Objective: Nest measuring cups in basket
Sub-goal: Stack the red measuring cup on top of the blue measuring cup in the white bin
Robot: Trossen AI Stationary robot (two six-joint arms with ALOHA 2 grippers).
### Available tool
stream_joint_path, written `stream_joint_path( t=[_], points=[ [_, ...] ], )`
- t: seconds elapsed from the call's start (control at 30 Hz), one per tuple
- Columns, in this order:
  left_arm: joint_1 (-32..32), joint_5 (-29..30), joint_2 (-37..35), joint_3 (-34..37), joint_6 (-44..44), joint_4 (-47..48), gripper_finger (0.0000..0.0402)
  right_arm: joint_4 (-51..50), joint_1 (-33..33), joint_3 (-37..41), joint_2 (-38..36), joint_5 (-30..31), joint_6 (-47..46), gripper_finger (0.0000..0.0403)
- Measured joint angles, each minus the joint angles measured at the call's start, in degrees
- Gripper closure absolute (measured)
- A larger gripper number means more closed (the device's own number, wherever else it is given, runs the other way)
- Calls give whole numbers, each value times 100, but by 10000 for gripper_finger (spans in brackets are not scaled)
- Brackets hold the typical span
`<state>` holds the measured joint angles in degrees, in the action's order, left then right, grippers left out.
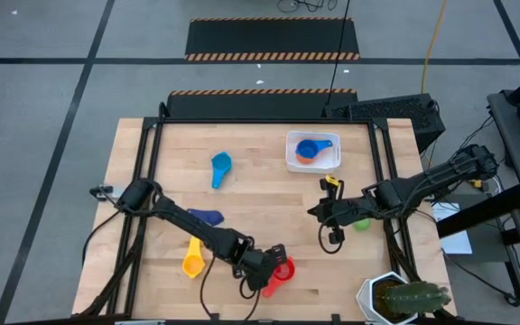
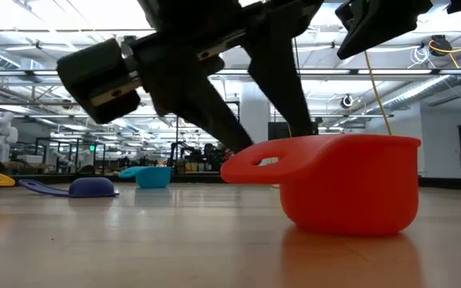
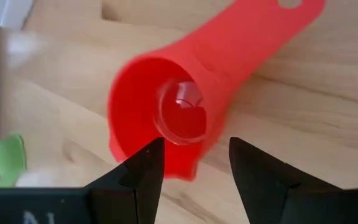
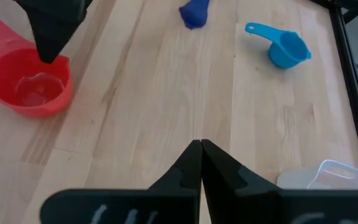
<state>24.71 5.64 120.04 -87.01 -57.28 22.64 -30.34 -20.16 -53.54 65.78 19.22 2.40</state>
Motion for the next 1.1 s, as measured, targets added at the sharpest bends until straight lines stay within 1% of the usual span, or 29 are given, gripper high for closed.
stream_joint_path(
  t=[0.07,0.13,0.23,0.37,0.43,0.57,0.67,0.7,0.77,0.83,0.9,1.0,1.1],
  points=[
    [-51,-28,33,-3,-58,33,223,2,0,0,0,2,7,403],
    [-120,-158,122,1,-86,42,238,1,0,0,0,0,19,403],
    [-194,-352,269,3,-107,-56,267,1,0,0,0,0,21,403],
    [-232,-407,269,9,-57,-190,308,-7,0,-2,0,1,21,403],
    [-268,-375,263,5,125,-246,332,-10,0,-2,0,0,21,403],
    [-373,40,204,5,793,-314,386,-9,0,-2,0,1,1,403],
    [-481,548,126,3,1368,-228,385,4,0,-2,0,60,-138,403],
    [-530,698,110,3,1530,-211,381,15,0,-2,0,238,-185,403],
    [-646,1013,65,1,1827,-198,377,14,0,-2,0,866,-309,403],
    [-787,1373,-6,3,2157,-48,382,8,6,-2,0,1389,-428,402],
    [-964,1644,-37,-3,2502,-70,391,-7,33,-2,0,1665,-525,398],
    [-1284,1973,-124,8,3145,198,388,-139,40,-4,0,2044,-748,387],
    [-1609,2040,-224,5,3697,405,379,-441,66,-2,2,2542,-1017,373]
  ],
)
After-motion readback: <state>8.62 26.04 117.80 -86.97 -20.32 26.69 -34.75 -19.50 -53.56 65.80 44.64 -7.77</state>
